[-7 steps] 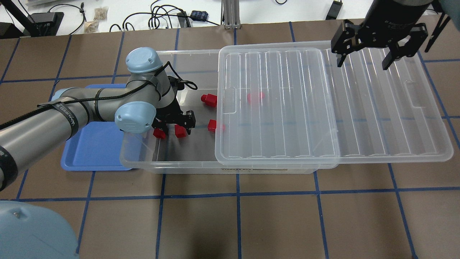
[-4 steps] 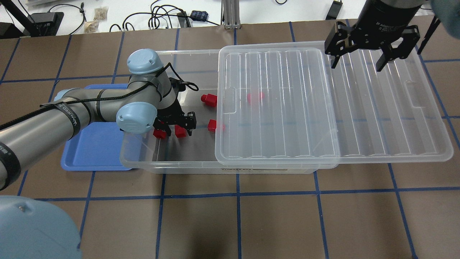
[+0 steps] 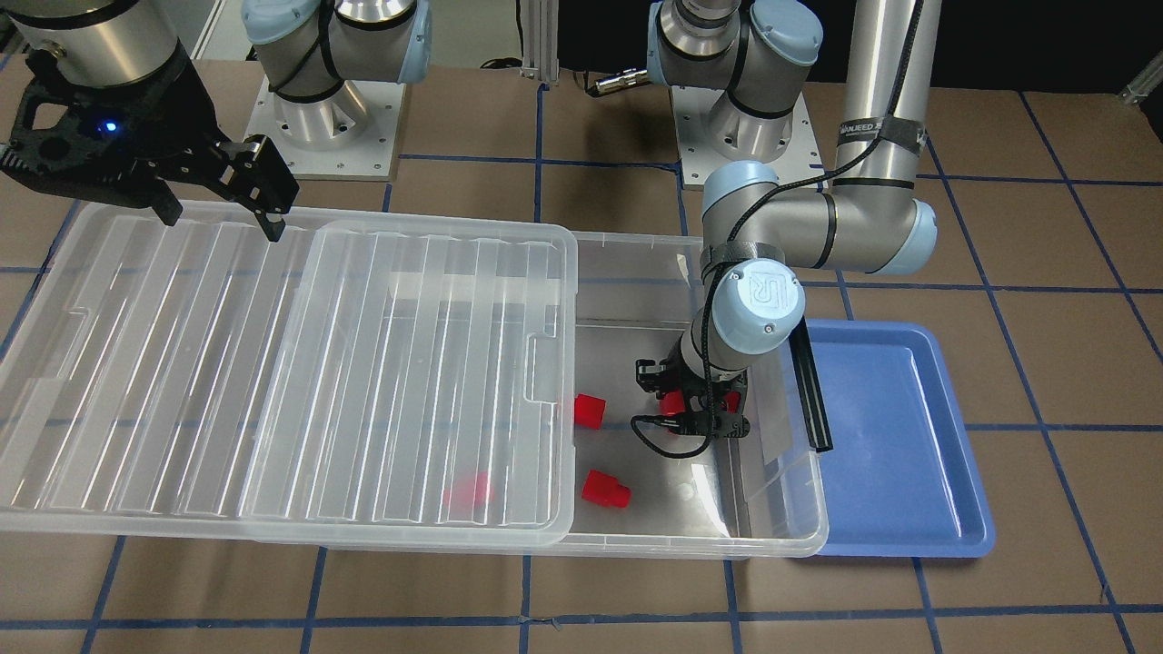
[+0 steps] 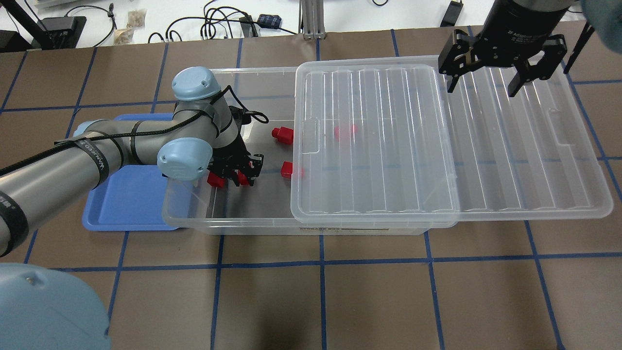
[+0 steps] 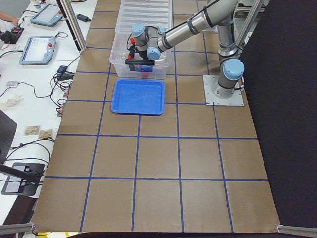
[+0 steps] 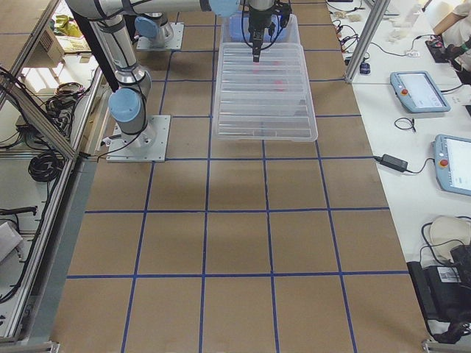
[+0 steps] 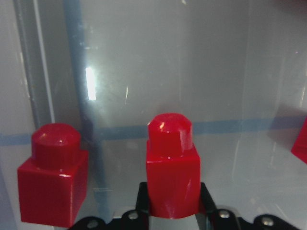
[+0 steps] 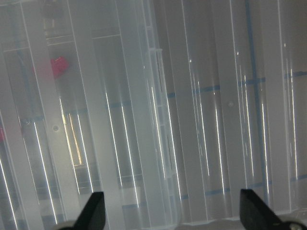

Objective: Place red block in blue tray from box

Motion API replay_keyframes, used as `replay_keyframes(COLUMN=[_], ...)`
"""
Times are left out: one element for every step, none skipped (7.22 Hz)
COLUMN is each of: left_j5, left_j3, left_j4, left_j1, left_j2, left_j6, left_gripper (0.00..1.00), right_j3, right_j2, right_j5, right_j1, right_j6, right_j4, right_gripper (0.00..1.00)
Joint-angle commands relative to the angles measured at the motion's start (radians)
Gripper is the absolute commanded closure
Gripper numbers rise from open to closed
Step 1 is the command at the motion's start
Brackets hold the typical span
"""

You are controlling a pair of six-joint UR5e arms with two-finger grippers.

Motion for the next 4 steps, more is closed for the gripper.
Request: replay_keyframes(left_j5=[0.012, 0.014, 0.015, 0.015], left_j3=[0.014, 0.066, 0.164, 0.267], left_j4=[-0.008, -0.064, -0.194, -0.327], left_j1=[0.009, 0.009, 0.011, 0.009], left_j2=[0.026, 0.043, 0.057, 0.07], left_j6=[-0.002, -0.002, -0.004, -0.013], left_gripper=[1.0, 1.0, 1.0, 1.0], right_j3=[0.001, 0.001, 0.001, 0.001], right_j2=[0.002, 0.002, 0.002, 0.002], right_j5=[0.001, 0.001, -0.001, -0.001], right_j1=[-0.001, -0.001, -0.001, -0.001], right_j6=[-0.001, -0.001, -0.001, -0.004], right_j4=[-0.001, -0.001, -0.001, -0.001], right_gripper=[0.0, 0.0, 0.0, 0.0])
